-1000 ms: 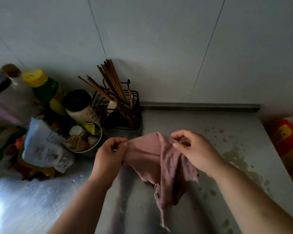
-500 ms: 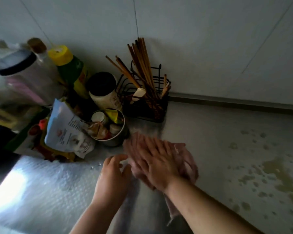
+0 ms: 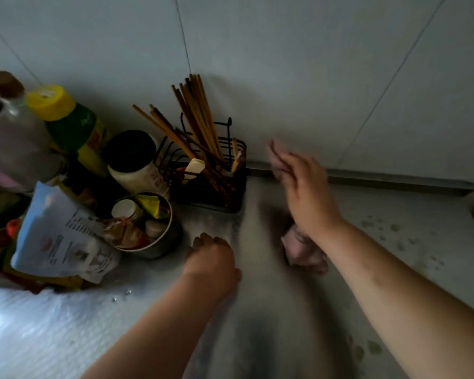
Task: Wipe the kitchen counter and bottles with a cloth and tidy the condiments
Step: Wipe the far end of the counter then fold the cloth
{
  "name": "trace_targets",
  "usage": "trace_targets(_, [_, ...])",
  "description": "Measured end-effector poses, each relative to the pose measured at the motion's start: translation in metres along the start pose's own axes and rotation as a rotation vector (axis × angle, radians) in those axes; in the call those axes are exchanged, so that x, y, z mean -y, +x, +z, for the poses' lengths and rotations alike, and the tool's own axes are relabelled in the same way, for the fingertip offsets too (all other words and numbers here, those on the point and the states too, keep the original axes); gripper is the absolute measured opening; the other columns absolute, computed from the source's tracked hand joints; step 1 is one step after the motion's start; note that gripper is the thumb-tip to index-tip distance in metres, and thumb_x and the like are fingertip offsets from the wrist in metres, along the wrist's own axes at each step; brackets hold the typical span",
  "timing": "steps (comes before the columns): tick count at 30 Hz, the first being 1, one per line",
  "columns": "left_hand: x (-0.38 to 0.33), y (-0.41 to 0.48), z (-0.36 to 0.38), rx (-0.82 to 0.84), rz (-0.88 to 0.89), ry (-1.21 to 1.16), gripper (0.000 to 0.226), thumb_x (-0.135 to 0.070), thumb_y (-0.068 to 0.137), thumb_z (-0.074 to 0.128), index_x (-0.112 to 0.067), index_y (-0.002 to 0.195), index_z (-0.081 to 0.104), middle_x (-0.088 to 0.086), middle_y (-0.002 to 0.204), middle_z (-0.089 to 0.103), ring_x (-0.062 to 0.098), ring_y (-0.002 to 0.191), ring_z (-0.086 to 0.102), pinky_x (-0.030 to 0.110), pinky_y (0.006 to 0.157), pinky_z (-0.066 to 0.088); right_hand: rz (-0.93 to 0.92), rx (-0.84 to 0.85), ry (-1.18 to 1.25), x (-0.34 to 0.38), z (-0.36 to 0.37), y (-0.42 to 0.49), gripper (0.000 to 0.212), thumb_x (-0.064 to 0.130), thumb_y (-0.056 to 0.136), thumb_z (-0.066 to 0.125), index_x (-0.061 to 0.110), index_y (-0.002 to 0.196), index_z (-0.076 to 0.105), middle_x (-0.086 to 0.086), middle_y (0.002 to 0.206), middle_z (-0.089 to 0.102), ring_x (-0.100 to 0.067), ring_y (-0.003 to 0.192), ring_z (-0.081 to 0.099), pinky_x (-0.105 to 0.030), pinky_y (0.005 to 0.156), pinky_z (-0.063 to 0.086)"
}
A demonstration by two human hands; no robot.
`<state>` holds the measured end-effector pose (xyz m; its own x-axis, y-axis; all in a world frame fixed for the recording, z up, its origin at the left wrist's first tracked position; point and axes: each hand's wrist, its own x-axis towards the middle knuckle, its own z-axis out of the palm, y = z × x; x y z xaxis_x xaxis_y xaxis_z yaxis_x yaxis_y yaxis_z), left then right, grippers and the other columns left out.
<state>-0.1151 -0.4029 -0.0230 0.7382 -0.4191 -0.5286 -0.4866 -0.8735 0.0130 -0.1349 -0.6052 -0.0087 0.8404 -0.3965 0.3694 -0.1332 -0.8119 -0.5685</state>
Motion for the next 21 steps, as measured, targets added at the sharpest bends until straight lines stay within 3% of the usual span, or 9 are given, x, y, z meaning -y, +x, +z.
trace_targets(3, [-0.009,0.02,0.008,0.182,-0.007,0.192,0.08,-0.052,0.075,0.062,-0.001,0.133,0.046,0.029,0.136,0.043,0.046,0.124,0.039,0.049,0.102,0.039,-0.038,0.203,-0.248,0.01,0.026,0.034,0.059,0.022,0.091,0.053,0.018,0.148,0.037,-0.016,0.154,0.032,-0.041,0.137,0.032,-0.046,0.115,0.026])
trace_targets(8, [-0.019,0.03,-0.001,0.239,0.075,0.313,0.067,-0.052,0.075,0.064,-0.009,0.126,0.057,0.022,0.128,0.057,0.043,0.119,0.048,0.05,0.104,0.038,-0.166,0.536,-0.347,-0.018,0.059,0.04,0.058,0.022,0.101,0.037,0.032,0.154,0.015,0.006,0.164,0.004,-0.02,0.15,0.003,-0.04,0.121,0.005])
trace_targets(11, [-0.025,0.027,-0.01,0.265,0.07,0.324,0.061,-0.05,0.075,0.067,-0.01,0.12,0.059,0.015,0.124,0.06,0.038,0.117,0.051,0.045,0.102,0.04,-0.194,0.512,-0.382,-0.037,0.048,0.032,0.054,0.03,0.099,0.021,0.036,0.153,0.017,0.01,0.163,0.006,-0.017,0.149,0.007,-0.041,0.12,0.007])
trace_targets(13, [-0.029,0.023,-0.015,0.277,0.074,0.316,0.05,-0.047,0.075,0.068,-0.014,0.113,0.063,0.007,0.118,0.063,0.031,0.111,0.055,0.041,0.099,0.043,-0.18,0.497,-0.396,-0.055,0.031,0.025,0.064,0.033,0.089,0.009,0.033,0.152,0.022,0.008,0.162,0.014,-0.021,0.148,0.014,-0.041,0.119,0.007])
trace_targets(17, [-0.036,0.022,-0.023,0.277,0.073,0.327,0.041,-0.044,0.074,0.07,-0.019,0.106,0.066,-0.001,0.107,0.065,0.022,0.1,0.06,0.032,0.089,0.049,-0.073,0.405,-0.459,-0.106,-0.014,-0.001,0.058,0.022,0.093,0.026,0.023,0.151,0.03,-0.001,0.161,0.021,-0.029,0.148,0.018,-0.04,0.121,0.002])
trace_targets(21, [-0.037,0.022,-0.023,0.282,0.09,0.308,0.035,-0.043,0.074,0.07,-0.023,0.101,0.069,-0.005,0.103,0.066,0.017,0.097,0.062,0.03,0.089,0.051,0.119,0.295,-0.531,-0.154,-0.062,-0.031,0.059,0.011,0.096,0.036,0.02,0.153,0.024,-0.007,0.162,0.017,-0.029,0.149,0.013,-0.04,0.121,0.002])
